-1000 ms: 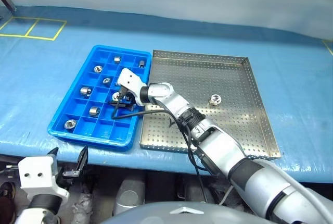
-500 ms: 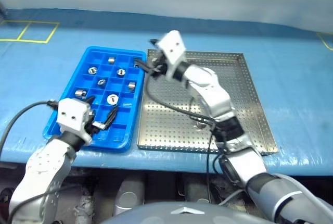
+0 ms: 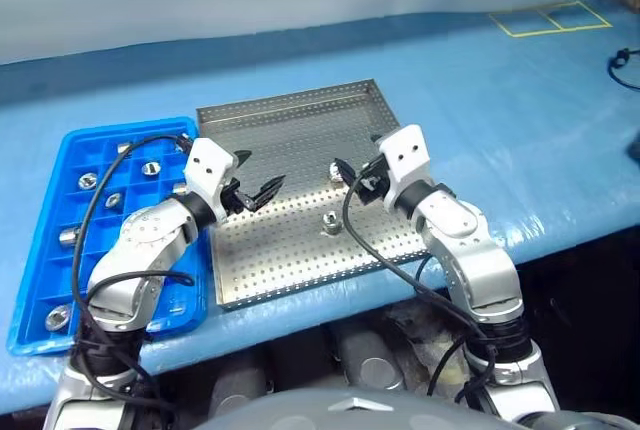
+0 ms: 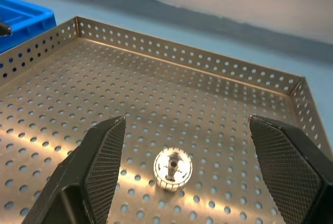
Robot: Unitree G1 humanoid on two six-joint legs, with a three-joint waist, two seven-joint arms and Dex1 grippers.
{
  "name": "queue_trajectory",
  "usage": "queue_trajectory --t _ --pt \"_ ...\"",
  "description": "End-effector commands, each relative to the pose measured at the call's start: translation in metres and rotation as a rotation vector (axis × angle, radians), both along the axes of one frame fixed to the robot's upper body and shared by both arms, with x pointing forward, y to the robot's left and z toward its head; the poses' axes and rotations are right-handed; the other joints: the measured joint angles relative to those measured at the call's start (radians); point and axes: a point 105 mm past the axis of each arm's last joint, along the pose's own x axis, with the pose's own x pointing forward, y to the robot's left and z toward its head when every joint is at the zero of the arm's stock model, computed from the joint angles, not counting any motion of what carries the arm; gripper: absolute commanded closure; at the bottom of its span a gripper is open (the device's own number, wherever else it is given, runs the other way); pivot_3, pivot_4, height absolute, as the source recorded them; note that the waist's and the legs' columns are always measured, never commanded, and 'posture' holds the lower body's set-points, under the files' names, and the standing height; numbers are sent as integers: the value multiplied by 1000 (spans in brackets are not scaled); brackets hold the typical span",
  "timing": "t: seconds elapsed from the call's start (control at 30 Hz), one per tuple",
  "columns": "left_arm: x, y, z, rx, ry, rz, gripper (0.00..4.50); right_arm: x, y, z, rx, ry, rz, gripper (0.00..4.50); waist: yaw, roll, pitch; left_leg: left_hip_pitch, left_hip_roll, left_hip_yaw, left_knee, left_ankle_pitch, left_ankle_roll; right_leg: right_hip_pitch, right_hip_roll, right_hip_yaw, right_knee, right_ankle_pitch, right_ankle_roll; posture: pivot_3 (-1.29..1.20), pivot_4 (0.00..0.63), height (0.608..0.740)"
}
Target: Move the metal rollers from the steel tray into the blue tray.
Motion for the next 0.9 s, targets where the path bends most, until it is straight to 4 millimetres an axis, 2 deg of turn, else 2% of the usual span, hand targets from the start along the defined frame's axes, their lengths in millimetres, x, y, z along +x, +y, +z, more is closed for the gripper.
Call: queue_trajectory --t 0.03,0.1,0.2,0.27,0.43,0.63,0.9 --pt "-7 4 2 5 -25 18 383 5 2 -5 -8 21 -7 525 -16 0 0 1 0 0 0 0 0 0 0 1 0 0 1 -310 150 740" --pt "-11 11 -1 8 -18 44 383 2 5 -8 35 61 2 525 -23 0 0 2 0 1 0 0 0 1 0 2 0 0 1 -269 150 740" --pt "-15 18 -4 16 -10 79 383 -12 22 -14 106 145 89 525 -16 0 0 2 0 0 0 0 0 1 1 3 2 0 1 -242 150 740" --pt "-17 22 -5 10 -8 102 383 -12 26 -20 112 163 99 525 -3 0 0 2 0 0 0 0 0 0 1 2 2 0 0 -231 150 740" --pt "-21 20 -9 4 1 107 383 20 22 -16 104 123 54 525 22 0 0 2 -2 2 2 1 1 1 -1 4 1 1 3 -213 150 740" --pt "-23 25 -6 2 -12 132 383 53 8 -24 78 119 -37 525 50 0 0 2 -2 2 0 1 1 0 -1 4 1 2 3 -170 150 740" --pt "-27 31 -6 9 -11 165 383 62 -4 -40 78 166 -98 525 86 0 0 1 -2 3 0 0 2 -1 -2 4 1 2 3 -154 150 740"
